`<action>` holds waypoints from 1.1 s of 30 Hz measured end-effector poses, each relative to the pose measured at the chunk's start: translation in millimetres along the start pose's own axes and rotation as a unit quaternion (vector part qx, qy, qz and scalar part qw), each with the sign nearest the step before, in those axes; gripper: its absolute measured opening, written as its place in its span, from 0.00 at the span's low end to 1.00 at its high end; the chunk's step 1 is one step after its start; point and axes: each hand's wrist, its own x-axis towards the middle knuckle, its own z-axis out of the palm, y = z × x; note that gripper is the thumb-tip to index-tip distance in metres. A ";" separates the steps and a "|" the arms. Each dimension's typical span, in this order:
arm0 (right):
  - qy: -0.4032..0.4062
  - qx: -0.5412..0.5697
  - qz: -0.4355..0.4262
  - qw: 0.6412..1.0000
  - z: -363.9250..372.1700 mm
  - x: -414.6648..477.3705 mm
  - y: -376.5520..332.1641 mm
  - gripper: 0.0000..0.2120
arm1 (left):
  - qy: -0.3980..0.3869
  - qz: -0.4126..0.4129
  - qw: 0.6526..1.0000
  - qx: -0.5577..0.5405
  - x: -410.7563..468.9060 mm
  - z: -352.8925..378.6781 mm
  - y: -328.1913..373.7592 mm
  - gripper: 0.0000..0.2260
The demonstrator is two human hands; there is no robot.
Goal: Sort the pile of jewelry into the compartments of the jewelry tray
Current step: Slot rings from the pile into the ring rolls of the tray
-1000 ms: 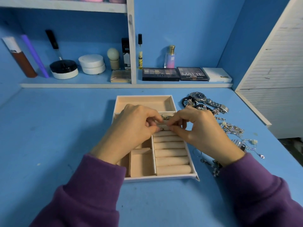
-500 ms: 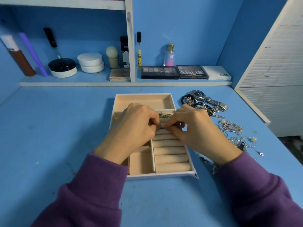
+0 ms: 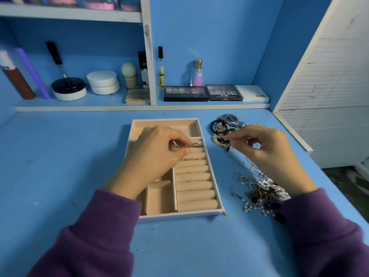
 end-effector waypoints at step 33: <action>-0.123 -0.181 0.020 0.976 0.1 -4.3 19.4 0.08 | -0.177 0.120 0.967 0.139 7.1 46.6 48.0 0.07</action>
